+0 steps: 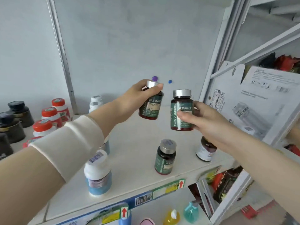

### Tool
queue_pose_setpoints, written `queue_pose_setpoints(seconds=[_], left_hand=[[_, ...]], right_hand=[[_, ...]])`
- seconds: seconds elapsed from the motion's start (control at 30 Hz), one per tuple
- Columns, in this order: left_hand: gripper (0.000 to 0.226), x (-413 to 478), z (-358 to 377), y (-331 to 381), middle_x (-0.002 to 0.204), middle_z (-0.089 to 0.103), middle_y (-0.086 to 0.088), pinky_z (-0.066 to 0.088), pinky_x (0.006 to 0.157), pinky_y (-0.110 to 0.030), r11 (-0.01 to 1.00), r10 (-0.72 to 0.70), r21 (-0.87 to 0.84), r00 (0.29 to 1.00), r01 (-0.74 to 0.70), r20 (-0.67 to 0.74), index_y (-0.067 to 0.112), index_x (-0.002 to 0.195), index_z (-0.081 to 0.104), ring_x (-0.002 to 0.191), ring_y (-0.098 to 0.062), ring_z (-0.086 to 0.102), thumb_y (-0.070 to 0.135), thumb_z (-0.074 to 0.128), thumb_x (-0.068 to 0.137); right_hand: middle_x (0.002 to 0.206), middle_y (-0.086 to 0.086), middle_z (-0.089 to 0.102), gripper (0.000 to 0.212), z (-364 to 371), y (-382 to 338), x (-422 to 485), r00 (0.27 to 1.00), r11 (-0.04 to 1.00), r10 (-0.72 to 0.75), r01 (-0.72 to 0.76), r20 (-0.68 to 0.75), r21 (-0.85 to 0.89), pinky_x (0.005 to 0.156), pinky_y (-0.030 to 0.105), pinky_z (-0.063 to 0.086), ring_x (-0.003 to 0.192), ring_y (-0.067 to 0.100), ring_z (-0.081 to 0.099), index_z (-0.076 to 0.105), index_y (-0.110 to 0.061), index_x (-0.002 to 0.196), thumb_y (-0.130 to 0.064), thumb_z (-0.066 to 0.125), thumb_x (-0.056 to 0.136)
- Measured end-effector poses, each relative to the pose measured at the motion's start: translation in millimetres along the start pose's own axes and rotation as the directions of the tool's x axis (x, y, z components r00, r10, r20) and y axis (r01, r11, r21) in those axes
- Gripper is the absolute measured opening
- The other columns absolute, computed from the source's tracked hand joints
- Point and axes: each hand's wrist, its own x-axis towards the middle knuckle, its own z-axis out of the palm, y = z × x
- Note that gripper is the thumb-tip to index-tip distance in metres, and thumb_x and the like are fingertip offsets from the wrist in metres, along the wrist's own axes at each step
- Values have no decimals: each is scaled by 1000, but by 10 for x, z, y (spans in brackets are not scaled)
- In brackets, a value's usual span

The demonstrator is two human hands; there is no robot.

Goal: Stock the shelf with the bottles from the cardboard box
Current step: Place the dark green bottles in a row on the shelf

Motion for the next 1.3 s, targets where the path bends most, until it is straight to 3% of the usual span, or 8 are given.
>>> queue_pose_setpoints(seconds=[0.1,0.33,0.43,0.53,0.77,0.97,1.1,1.3], left_hand=[[23,296,39,-43,101,66,2,51,88,-29,1000,-13,-1,999,13,-51,20,109,56,92,-11,65,36,54,92],[22,826,-86,-291,105,65,-2,51,85,-24,975,-113,162,968,152,-225,23,108,58,98,-16,63,31,62,88],[23,1041,-194,-498,95,64,3,47,77,-20,929,-134,292,944,226,-303,24,107,61,93,-14,60,31,66,86],[27,1277,-353,-699,102,62,-1,44,82,-25,864,-164,401,922,306,-350,21,109,61,94,-17,57,31,67,84],[33,1765,-656,-1033,91,55,-7,42,77,-29,748,-227,540,913,387,-340,5,101,61,82,-21,51,31,70,83],[25,1918,-791,-1248,73,51,0,44,75,-30,722,-264,552,904,417,-337,16,71,53,78,-19,49,27,74,79],[28,1940,-809,-1302,84,55,-3,51,87,-38,719,-269,569,915,399,-302,9,92,58,82,-19,53,28,74,78],[30,1943,-824,-1349,76,50,1,49,80,-37,681,-266,607,911,410,-316,11,83,54,79,-19,50,32,75,77]], right_hand=[[114,-5,65,41,-224,49,373,997,999,-16,19,73,-34,98,30,45,106,10,62,54,-28,112,-31,70,74],[119,0,58,59,-312,309,1191,968,989,42,-5,248,-148,97,35,48,110,16,58,46,-18,126,-20,75,75],[113,-1,59,55,-190,468,1496,957,978,42,19,285,-207,81,24,48,103,12,57,49,-15,121,-17,77,73],[105,-5,59,52,-25,615,1771,948,972,53,23,314,-235,70,19,44,92,11,58,50,-16,113,-16,79,71],[111,-1,56,59,384,887,2300,939,932,109,18,326,-363,86,31,48,108,20,56,46,-14,115,-17,81,68],[109,0,52,60,594,976,2588,939,918,120,19,322,-396,81,28,43,104,19,52,45,-11,117,-20,80,70],[109,-2,52,61,665,1032,2638,933,917,117,30,340,-397,82,27,42,105,19,52,45,-12,120,-19,80,70],[109,-3,51,62,688,1118,2608,932,910,95,60,349,-410,80,24,39,101,16,49,42,-13,120,-20,79,71]])
